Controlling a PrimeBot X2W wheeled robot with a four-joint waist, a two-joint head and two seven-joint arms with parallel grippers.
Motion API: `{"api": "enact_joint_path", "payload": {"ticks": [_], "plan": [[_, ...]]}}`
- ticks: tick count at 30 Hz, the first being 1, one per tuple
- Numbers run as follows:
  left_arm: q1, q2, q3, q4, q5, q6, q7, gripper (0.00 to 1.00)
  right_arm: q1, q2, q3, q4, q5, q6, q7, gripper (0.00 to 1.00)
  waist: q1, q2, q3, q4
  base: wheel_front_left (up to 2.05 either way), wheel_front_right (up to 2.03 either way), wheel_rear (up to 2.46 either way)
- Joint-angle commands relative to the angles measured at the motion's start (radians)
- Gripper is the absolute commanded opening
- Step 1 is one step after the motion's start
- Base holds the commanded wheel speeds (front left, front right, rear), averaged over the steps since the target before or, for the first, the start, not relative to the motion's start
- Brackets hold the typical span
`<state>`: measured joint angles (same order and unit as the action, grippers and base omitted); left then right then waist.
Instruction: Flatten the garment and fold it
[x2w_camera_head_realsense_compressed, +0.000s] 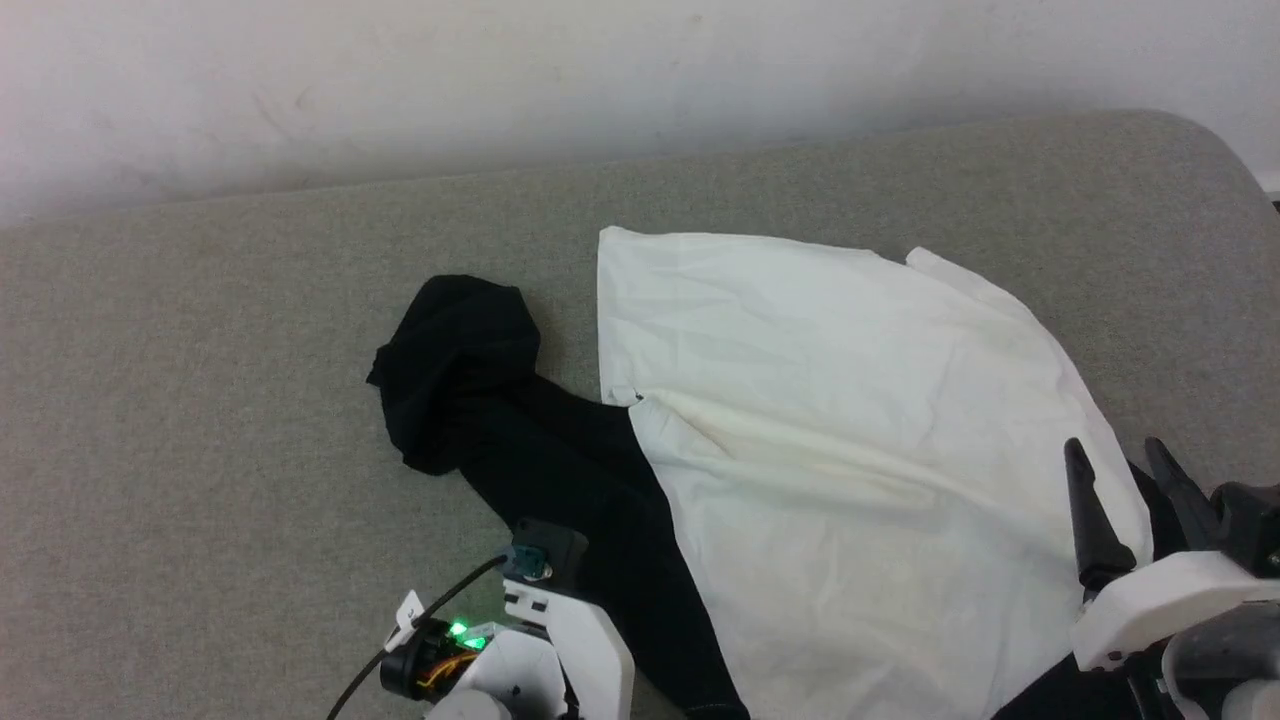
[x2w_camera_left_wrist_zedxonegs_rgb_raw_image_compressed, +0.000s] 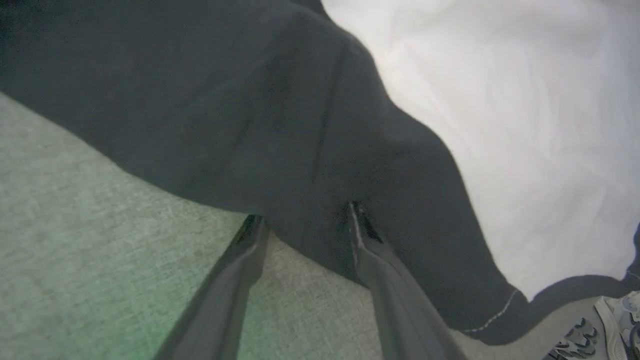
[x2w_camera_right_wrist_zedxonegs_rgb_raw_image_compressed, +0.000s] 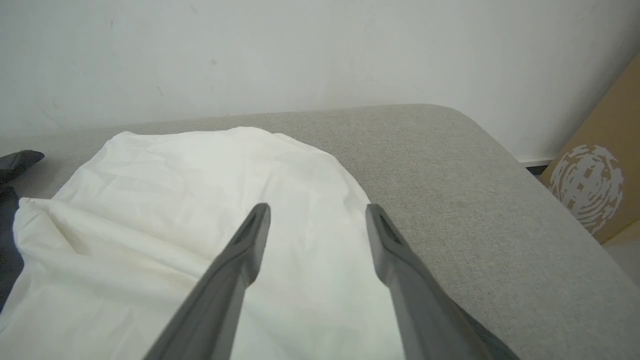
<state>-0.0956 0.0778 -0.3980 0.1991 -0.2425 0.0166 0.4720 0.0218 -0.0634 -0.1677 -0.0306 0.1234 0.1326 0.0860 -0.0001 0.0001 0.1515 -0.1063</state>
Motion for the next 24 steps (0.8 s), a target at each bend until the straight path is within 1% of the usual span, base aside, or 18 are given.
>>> {"api": "enact_joint_path", "payload": {"ticks": [1, 2, 5, 10, 12, 15, 20, 24], "plan": [[0.019, 0.001, -0.012, 0.055, -0.008, -0.013, 0.015, 0.00, -0.015, 0.001, -0.003, 0.003, 0.001, -0.002, -0.007, 1.00, 0.0001, -0.0001, -0.002, 0.000, 0.00, 0.00, 0.00], [0.018, 0.003, -0.007, 0.063, -0.010, -0.011, 0.006, 0.00, -0.015, 0.002, -0.005, 0.005, 0.000, -0.002, -0.007, 1.00, 0.0001, -0.0001, -0.008, 0.003, 0.00, 0.00, 0.00], [0.017, 0.013, 0.031, 0.063, -0.015, 0.018, -0.053, 0.00, -0.010, 0.001, -0.013, 0.007, -0.003, -0.002, -0.005, 1.00, 0.0001, -0.0001, -0.028, 0.013, 0.00, 0.00, 0.00], [0.040, 0.052, 0.143, 0.023, -0.032, 0.097, -0.162, 0.00, 0.005, -0.003, -0.025, 0.005, -0.008, -0.002, 0.006, 1.00, 0.0001, -0.0001, -0.077, 0.044, 0.00, 0.00, 0.00], [0.064, 0.076, 0.186, -0.001, -0.038, 0.125, -0.182, 0.00, 0.016, -0.003, -0.026, 0.005, -0.006, -0.002, 0.016, 1.00, 0.0001, -0.0001, -0.094, 0.059, 0.00, 0.00, 0.00], [0.109, 0.107, 0.236, -0.039, -0.051, 0.157, -0.186, 0.00, 0.035, -0.004, -0.026, 0.013, 0.000, -0.002, 0.052, 1.00, 0.0001, -0.0001, -0.112, 0.081, 0.00, 0.00, 0.00], [0.190, 0.134, 0.267, -0.070, -0.068, 0.182, -0.150, 0.00, 0.061, -0.001, -0.071, 0.049, 0.006, -0.002, 0.149, 1.00, 0.0001, -0.0001, -0.115, 0.114, 0.00, 0.00, 0.00], [0.217, 0.125, 0.250, -0.069, -0.073, 0.180, -0.137, 0.00, 0.051, -0.010, -0.100, 0.076, 0.022, -0.002, 0.217, 1.00, 0.0001, -0.0001, -0.104, 0.134, 0.00, 0.00, 0.00]]}}
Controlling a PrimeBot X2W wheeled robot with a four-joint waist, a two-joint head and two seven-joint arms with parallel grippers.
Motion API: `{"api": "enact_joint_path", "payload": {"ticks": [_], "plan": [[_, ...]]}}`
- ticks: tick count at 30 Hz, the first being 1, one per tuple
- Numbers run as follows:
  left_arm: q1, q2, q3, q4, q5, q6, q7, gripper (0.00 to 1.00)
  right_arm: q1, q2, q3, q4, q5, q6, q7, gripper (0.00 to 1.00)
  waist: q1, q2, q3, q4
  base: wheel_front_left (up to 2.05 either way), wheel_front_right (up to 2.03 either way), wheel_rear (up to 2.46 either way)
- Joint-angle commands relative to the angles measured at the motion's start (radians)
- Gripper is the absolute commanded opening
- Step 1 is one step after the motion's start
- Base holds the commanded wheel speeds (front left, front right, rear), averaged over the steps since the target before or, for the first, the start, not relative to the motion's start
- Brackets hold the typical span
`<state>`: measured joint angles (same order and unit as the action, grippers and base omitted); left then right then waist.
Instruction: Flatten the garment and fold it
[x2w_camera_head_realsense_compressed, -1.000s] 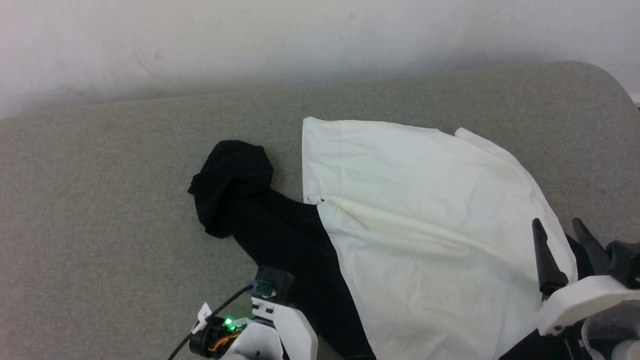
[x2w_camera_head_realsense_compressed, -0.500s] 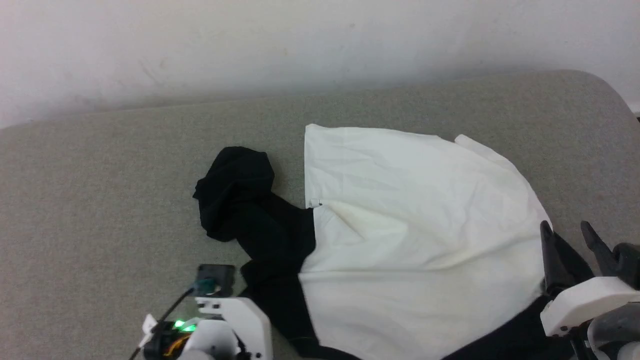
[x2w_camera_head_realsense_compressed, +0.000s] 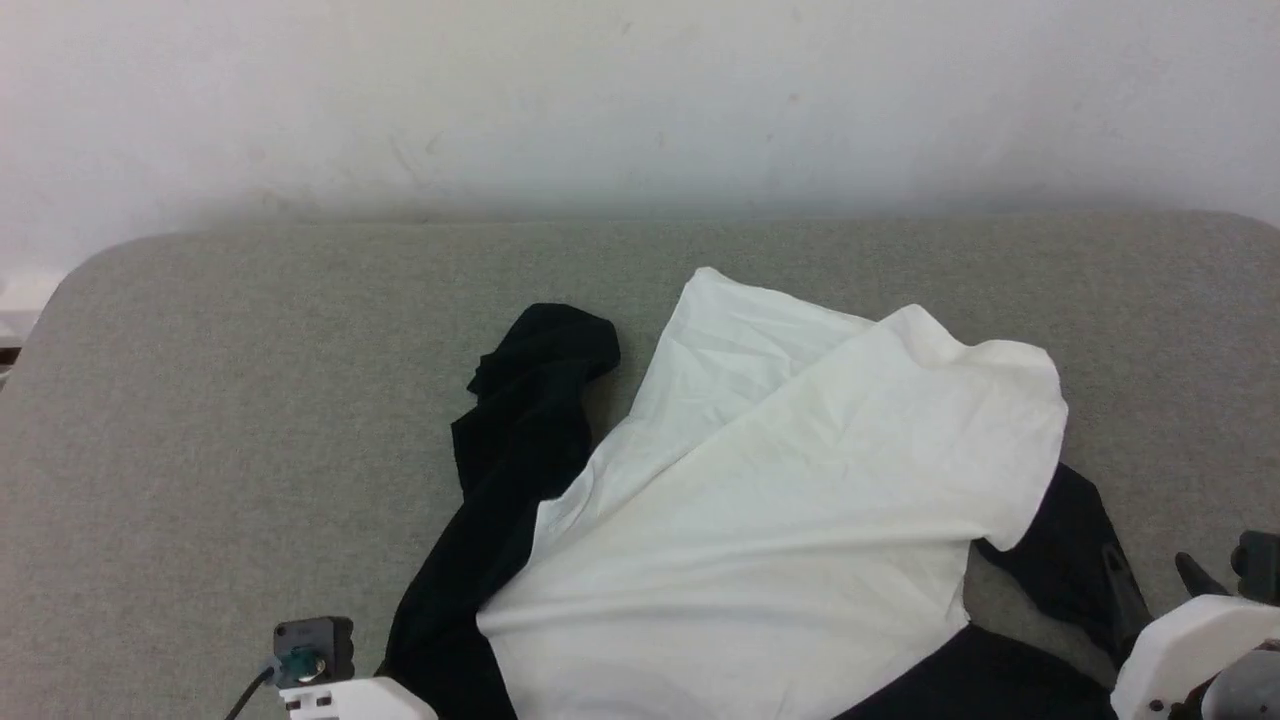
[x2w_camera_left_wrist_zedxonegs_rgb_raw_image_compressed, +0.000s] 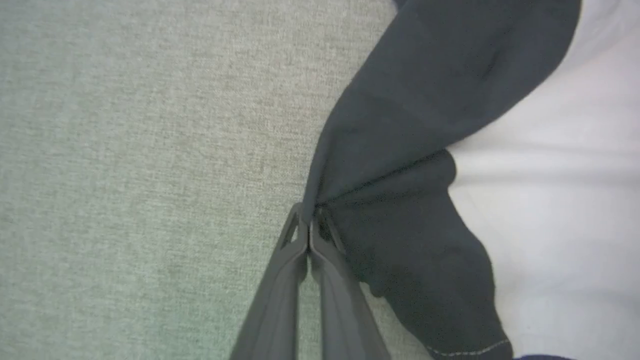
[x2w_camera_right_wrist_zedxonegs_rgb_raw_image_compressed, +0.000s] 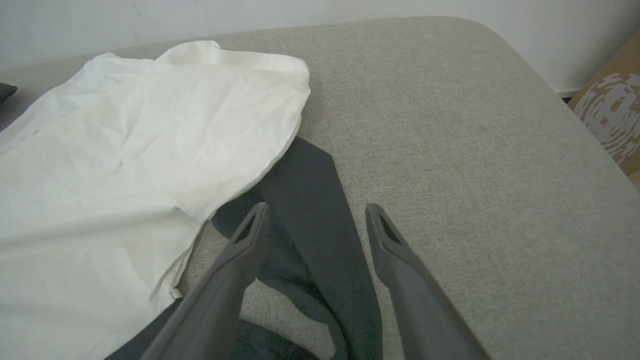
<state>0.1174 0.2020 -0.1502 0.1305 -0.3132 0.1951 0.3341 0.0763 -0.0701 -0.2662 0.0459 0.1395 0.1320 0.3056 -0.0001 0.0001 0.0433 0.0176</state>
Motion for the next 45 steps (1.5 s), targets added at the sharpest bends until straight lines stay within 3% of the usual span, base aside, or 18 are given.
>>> {"api": "enact_joint_path", "payload": {"ticks": [1, 2, 12, 18, 23, 24, 25, 31, 45], "plan": [[-0.001, -0.006, 0.000, -0.006, -0.003, 0.002, -0.014, 0.18, -0.015, -0.012, -0.005, 0.008, 0.010, -0.001, 0.011, 1.00, 0.0001, -0.0001, 0.006, 0.014, 0.00, 0.00, 0.00], [-0.009, -0.012, -0.003, -0.012, 0.001, 0.002, -0.035, 1.00, -0.028, -0.027, -0.006, 0.019, 0.012, -0.001, 0.028, 1.00, 0.0001, -0.0001, 0.009, 0.019, 0.00, 0.00, 0.00], [-0.120, -0.035, -0.046, -0.040, 0.052, -0.044, -0.294, 1.00, -0.204, -0.236, 0.136, 0.220, 0.065, -0.001, 0.230, 1.00, 0.0001, -0.0001, 0.037, 0.060, 0.00, 0.00, 0.00], [-0.151, -0.054, -0.076, -0.019, 0.057, -0.058, -0.332, 1.00, -0.293, -0.315, 0.222, 0.374, 0.069, -0.001, 0.226, 1.00, 0.0001, -0.0001, 0.080, 0.101, 0.00, 0.00, 0.00], [-0.165, -0.060, -0.087, -0.001, 0.055, -0.061, -0.341, 1.00, -0.329, -0.327, 0.287, 0.484, 0.096, -0.001, 0.185, 0.98, 0.0001, -0.0001, 0.102, 0.121, 0.00, 0.00, 0.00], [-0.165, -0.060, -0.087, 0.002, 0.054, -0.061, -0.344, 1.00, -0.331, -0.328, 0.297, 0.499, 0.100, -0.001, 0.175, 0.37, 0.0001, -0.0001, 0.103, 0.122, 0.00, 0.00, 0.00], [-0.165, -0.060, -0.087, 0.005, 0.053, -0.060, -0.346, 1.00, -0.334, -0.332, 0.300, 0.510, 0.101, -0.001, 0.159, 0.00, 0.0001, -0.0001, 0.103, 0.121, 0.00, 0.00, 0.00], [-0.162, -0.059, -0.097, 0.026, 0.050, -0.062, -0.349, 1.00, -0.377, -0.385, 0.217, 0.550, 0.062, -0.001, 0.047, 0.00, 0.0001, -0.0001, 0.079, 0.094, 0.00, 0.00, 0.00], [-0.195, -0.059, -0.129, 0.025, 0.053, -0.076, -0.350, 1.00, -0.527, -0.480, -0.065, 0.572, -0.047, -0.001, -0.023, 0.00, 0.0001, -0.0001, 0.119, 0.068, 0.00, 0.00, 0.00]]}}
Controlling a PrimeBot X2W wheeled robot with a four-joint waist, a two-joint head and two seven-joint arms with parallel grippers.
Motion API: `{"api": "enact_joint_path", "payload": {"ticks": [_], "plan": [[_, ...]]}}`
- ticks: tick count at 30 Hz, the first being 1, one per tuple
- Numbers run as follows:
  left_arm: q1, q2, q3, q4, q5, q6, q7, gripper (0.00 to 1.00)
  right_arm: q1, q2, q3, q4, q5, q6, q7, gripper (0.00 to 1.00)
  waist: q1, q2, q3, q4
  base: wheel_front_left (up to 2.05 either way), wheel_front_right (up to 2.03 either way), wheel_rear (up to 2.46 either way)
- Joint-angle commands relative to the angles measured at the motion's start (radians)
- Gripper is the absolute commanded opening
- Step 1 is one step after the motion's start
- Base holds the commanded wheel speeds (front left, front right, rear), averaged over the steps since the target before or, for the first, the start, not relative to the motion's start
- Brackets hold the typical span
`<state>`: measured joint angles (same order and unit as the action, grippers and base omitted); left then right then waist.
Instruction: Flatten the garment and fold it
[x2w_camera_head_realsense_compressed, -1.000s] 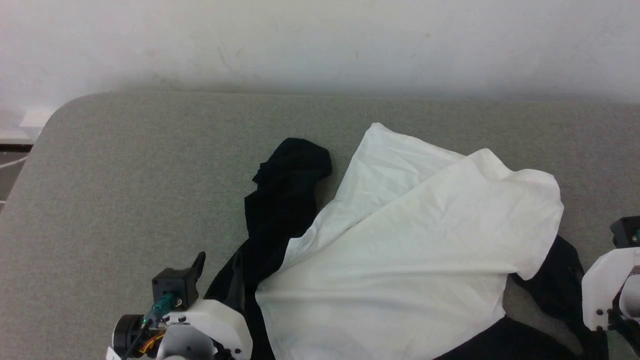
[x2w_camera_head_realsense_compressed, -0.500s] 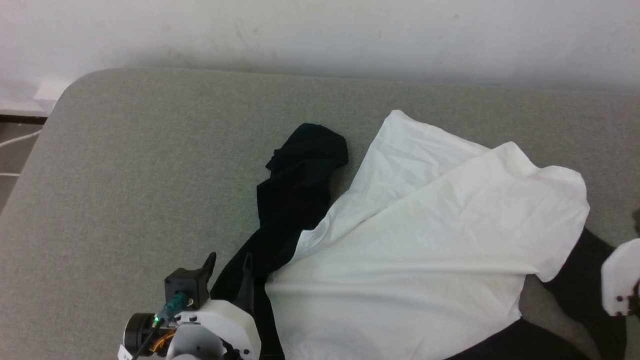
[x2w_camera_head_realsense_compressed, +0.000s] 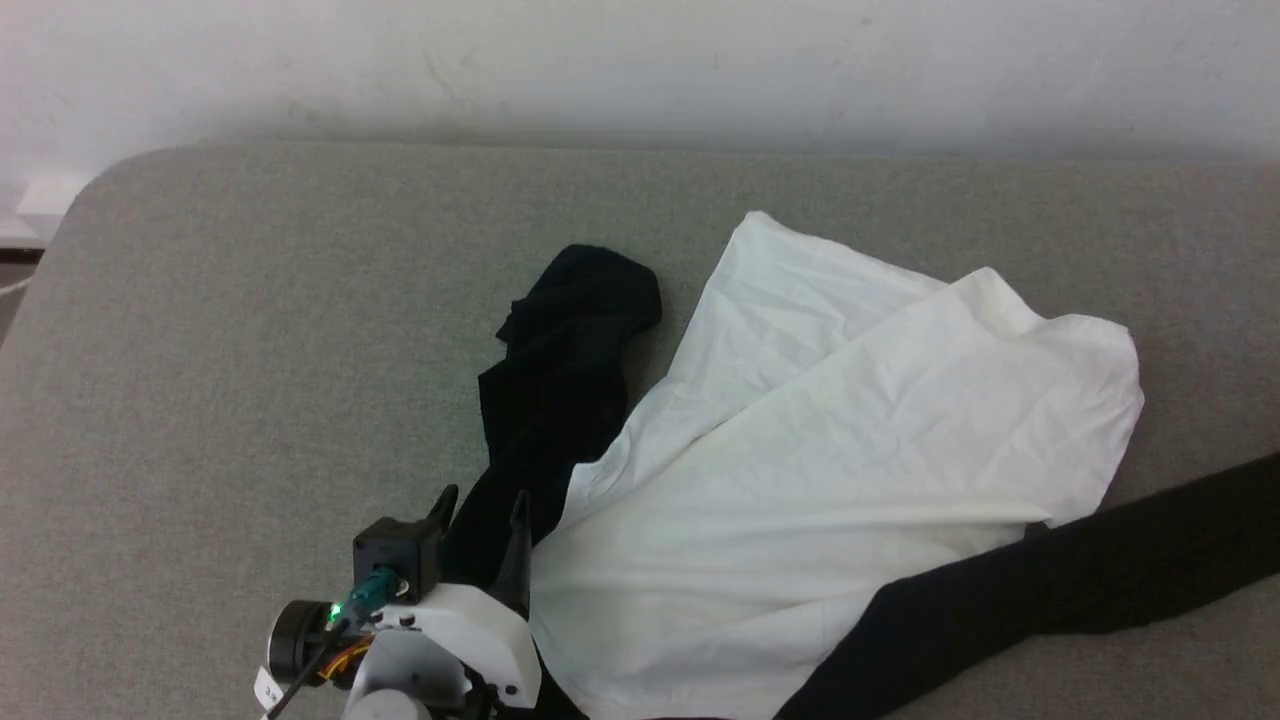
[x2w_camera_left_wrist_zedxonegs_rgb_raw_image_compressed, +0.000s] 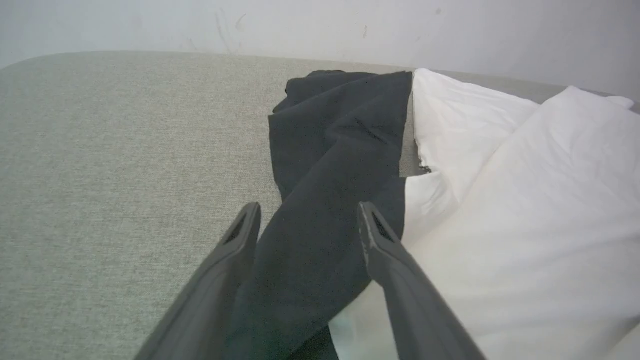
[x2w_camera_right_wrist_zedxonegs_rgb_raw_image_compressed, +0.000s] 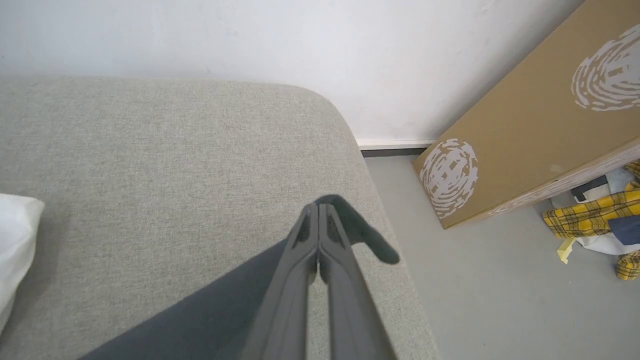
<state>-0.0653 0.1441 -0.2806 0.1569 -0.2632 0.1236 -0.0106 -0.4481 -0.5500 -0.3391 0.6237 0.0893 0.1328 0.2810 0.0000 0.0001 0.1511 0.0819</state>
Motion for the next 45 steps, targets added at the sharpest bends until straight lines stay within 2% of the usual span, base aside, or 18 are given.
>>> {"api": "enact_joint_path", "payload": {"ticks": [1, 9, 10, 11, 14, 19, 24, 28, 32, 37, 41, 45], "plan": [[-0.018, -0.001, -0.001, -0.002, 0.003, -0.005, -0.005, 1.00, -0.017, -0.001, -0.006, 0.008, -0.008, -0.002, -0.008, 0.00, 0.0000, -0.0001, 0.019, 0.007, 0.00, 0.00, 0.00], [-0.061, -0.007, -0.021, 0.001, 0.009, -0.009, -0.003, 1.00, -0.083, 0.003, -0.072, 0.159, -0.109, -0.002, -0.076, 0.00, 0.0000, -0.0001, 0.084, 0.038, 0.00, 0.00, 0.00], [-0.065, -0.008, -0.023, 0.004, 0.008, -0.010, -0.004, 1.00, -0.085, 0.009, -0.077, 0.182, -0.120, -0.002, -0.079, 0.38, 0.0000, -0.0001, 0.087, 0.040, 0.00, 0.00, 0.00], [-0.069, -0.008, -0.023, 0.007, 0.008, -0.009, -0.005, 1.00, -0.087, 0.013, -0.083, 0.207, -0.131, -0.002, -0.077, 1.00, 0.0000, -0.0001, 0.088, 0.040, 0.00, 0.00, 0.00], [-0.077, -0.012, -0.023, 0.017, 0.004, -0.005, -0.011, 1.00, -0.099, 0.028, -0.095, 0.257, -0.161, -0.002, -0.096, 1.00, 0.0000, -0.0001, 0.085, 0.038, 0.00, 0.00, 0.00], [-0.073, -0.009, -0.022, 0.038, -0.003, -0.005, -0.024, 1.00, -0.117, 0.076, -0.080, 0.271, -0.184, -0.002, -0.190, 1.00, 0.0000, -0.0001, 0.038, 0.015, 0.00, 0.00, 0.00], [-0.050, 0.001, -0.016, 0.045, -0.013, -0.004, -0.038, 1.00, -0.112, 0.135, 0.008, 0.232, -0.135, -0.002, -0.282, 1.00, 0.0000, -0.0001, -0.029, -0.015, 0.00, 0.00, 0.00], [-0.028, 0.003, -0.018, 0.036, -0.018, -0.001, -0.046, 1.00, -0.072, 0.178, 0.135, 0.148, -0.048, -0.002, -0.288, 1.00, 0.0000, -0.0001, -0.070, -0.024, 0.00, 0.00, 0.00], [-0.010, 0.005, -0.027, 0.019, -0.019, 0.000, -0.043, 1.00, -0.012, 0.185, 0.302, 0.024, 0.080, -0.002, -0.185, 1.00, 0.0000, -0.0001, -0.084, -0.013, 0.00, 0.00, 0.00], [-0.004, 0.004, -0.037, -0.001, -0.020, 0.002, -0.042, 1.00, 0.044, 0.144, 0.488, -0.096, 0.217, -0.002, 0.045, 1.00, 0.0000, -0.0001, -0.058, 0.022, 0.00, 0.00, 0.00], [-0.012, -0.002, -0.047, -0.003, -0.020, 0.003, -0.039, 1.00, 0.052, 0.120, 0.545, -0.108, 0.291, -0.002, 0.206, 1.00, 0.0000, -0.0001, -0.021, 0.064, 0.00, 0.00, 0.00], [-0.025, -0.008, -0.058, 0.002, -0.019, 0.002, -0.040, 1.00, 0.040, 0.072, 0.572, -0.041, 0.249, -0.002, 0.308, 1.00, 0.0000, -0.0001, 0.014, 0.108, 0.00, 0.00, 0.00]]}}
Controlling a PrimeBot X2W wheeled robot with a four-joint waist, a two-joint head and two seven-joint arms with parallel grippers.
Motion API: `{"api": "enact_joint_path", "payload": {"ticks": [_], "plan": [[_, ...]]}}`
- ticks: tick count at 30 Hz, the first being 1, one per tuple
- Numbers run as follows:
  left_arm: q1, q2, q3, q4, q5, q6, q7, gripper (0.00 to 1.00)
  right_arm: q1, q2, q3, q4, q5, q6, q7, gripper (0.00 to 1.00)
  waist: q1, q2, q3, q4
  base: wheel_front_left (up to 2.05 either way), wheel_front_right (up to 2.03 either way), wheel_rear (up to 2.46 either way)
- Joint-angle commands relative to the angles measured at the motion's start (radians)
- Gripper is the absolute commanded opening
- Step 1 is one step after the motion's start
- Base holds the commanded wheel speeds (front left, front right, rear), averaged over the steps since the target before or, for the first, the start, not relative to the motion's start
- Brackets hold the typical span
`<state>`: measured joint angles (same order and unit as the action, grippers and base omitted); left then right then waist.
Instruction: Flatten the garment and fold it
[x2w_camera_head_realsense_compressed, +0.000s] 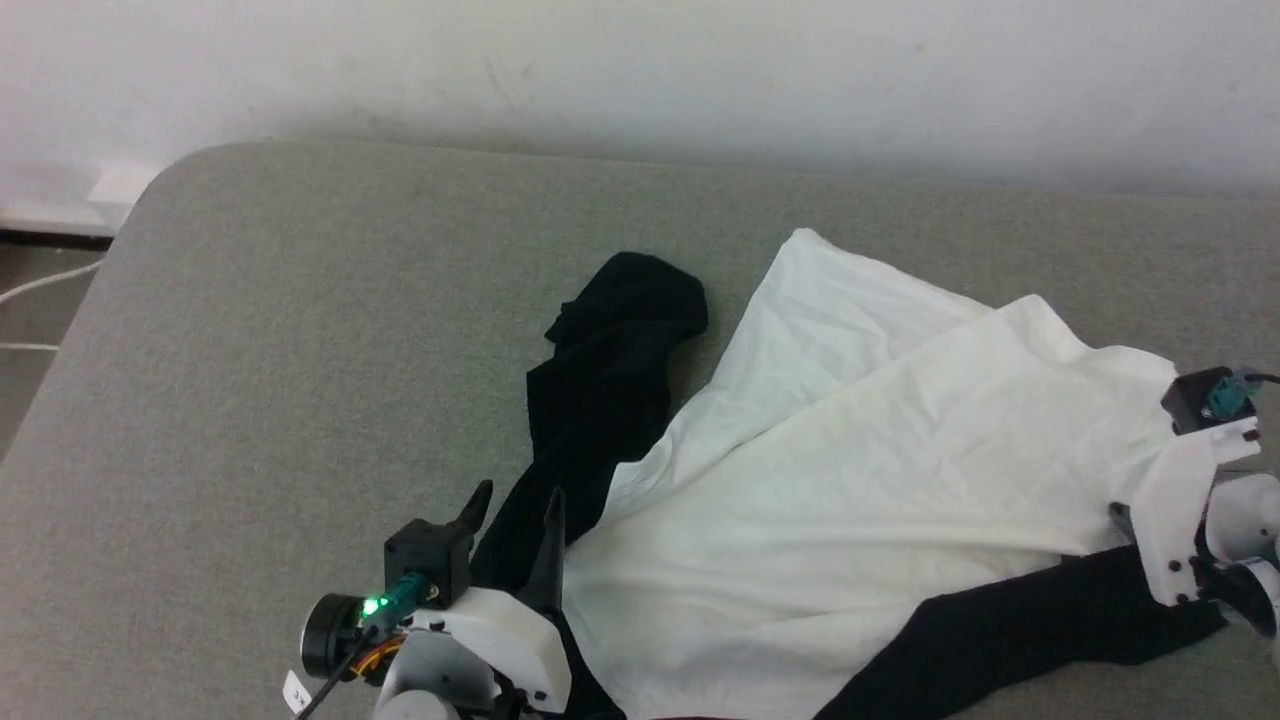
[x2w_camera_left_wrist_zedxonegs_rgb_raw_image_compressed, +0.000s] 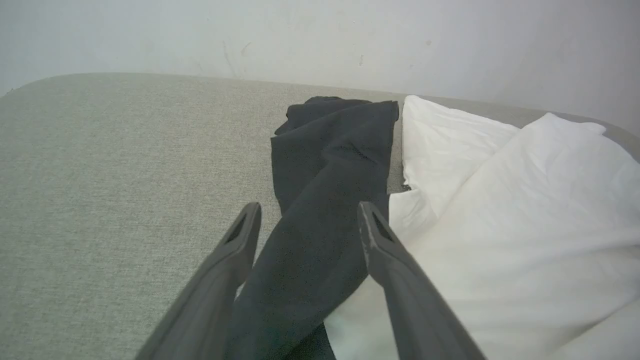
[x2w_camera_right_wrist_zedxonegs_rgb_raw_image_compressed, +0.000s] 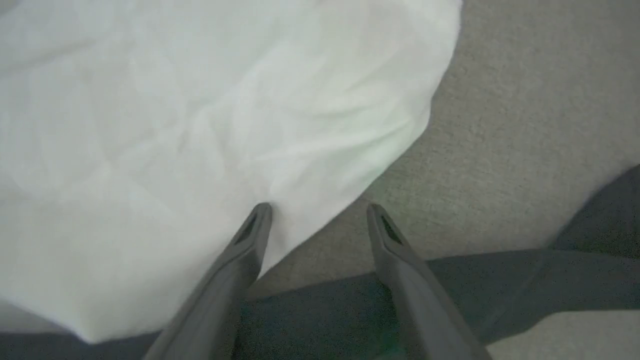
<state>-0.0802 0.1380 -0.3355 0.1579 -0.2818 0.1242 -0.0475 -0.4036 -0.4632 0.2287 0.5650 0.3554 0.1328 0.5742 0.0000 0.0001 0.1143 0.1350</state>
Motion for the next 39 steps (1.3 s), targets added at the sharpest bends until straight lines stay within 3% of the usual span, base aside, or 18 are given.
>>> {"api": "enact_joint_path", "payload": {"ticks": [1, 4, 5, 6, 7, 12, 20, 25, 28, 29, 30, 39], "plan": [[-0.013, -0.004, -0.005, 0.004, -0.001, 0.002, -0.005, 1.00, -0.010, -0.019, 0.000, 0.036, -0.025, -0.002, 0.023, 1.00, 0.0000, -0.0001, 0.059, 0.065, 0.00, 0.00, 0.00], [-0.020, -0.008, -0.009, 0.011, -0.002, 0.003, -0.011, 1.00, -0.018, -0.017, -0.023, 0.096, -0.037, -0.002, 0.034, 1.00, 0.0000, -0.0001, 0.078, 0.091, 0.00, 0.00, 0.00], [-0.023, -0.009, -0.011, 0.013, -0.002, 0.003, -0.013, 1.00, -0.019, -0.017, -0.026, 0.112, -0.038, -0.002, 0.037, 0.61, 0.0000, -0.0001, 0.083, 0.099, 0.00, 0.00, 0.00], [-0.025, -0.010, -0.012, 0.015, -0.003, 0.003, -0.016, 1.00, -0.021, -0.018, -0.031, 0.122, -0.040, -0.002, 0.032, 0.11, 0.0000, -0.0001, 0.087, 0.105, 0.00, 0.00, 0.00], [-0.028, -0.011, -0.012, 0.017, -0.004, 0.003, -0.019, 1.00, -0.025, -0.022, -0.035, 0.130, -0.045, -0.002, 0.024, 0.00, 0.0000, -0.0001, 0.091, 0.111, 0.00, 0.00, 0.00], [-0.043, -0.014, -0.017, 0.027, -0.006, 0.002, -0.028, 1.00, -0.098, -0.079, -0.068, 0.144, -0.121, -0.002, -0.084, 0.00, 0.0000, -0.0001, 0.106, 0.130, 0.00, 0.00, 0.00], [-0.081, -0.029, -0.040, 0.030, -0.004, -0.001, -0.037, 1.00, -0.335, -0.159, -0.148, 0.166, -0.336, -0.002, -0.300, 0.00, 0.0000, -0.0001, 0.141, 0.160, 0.00, 0.00, 0.00], [-0.098, -0.038, -0.051, 0.039, -0.008, -0.001, -0.050, 1.00, -0.455, -0.140, -0.205, 0.205, -0.465, -0.002, -0.431, 0.00, 0.0000, -0.0001, 0.167, 0.178, 0.00, 0.00, 0.00], [-0.103, -0.039, -0.052, 0.047, -0.010, 0.000, -0.055, 1.00, -0.474, -0.103, -0.183, 0.258, -0.500, -0.002, -0.460, 0.00, 0.0000, -0.0001, 0.178, 0.183, 0.00, 0.00, 0.00], [-0.106, -0.040, -0.053, 0.049, -0.011, 0.000, -0.057, 1.00, -0.475, -0.091, -0.169, 0.281, -0.501, -0.002, -0.467, 0.33, 0.0000, -0.0001, 0.180, 0.184, 0.00, 0.00, 0.00], [-0.108, -0.040, -0.053, 0.052, -0.012, 0.001, -0.059, 1.00, -0.477, -0.081, -0.161, 0.306, -0.496, -0.002, -0.472, 1.00, 0.0000, -0.0001, 0.182, 0.183, 0.00, 0.00, 0.00], [-0.108, -0.030, -0.048, 0.075, -0.020, 0.006, -0.069, 1.00, -0.474, -0.026, -0.120, 0.458, -0.439, -0.002, -0.559, 1.00, 0.0000, -0.0001, 0.130, 0.136, 0.00, 0.00, 0.00]]}}
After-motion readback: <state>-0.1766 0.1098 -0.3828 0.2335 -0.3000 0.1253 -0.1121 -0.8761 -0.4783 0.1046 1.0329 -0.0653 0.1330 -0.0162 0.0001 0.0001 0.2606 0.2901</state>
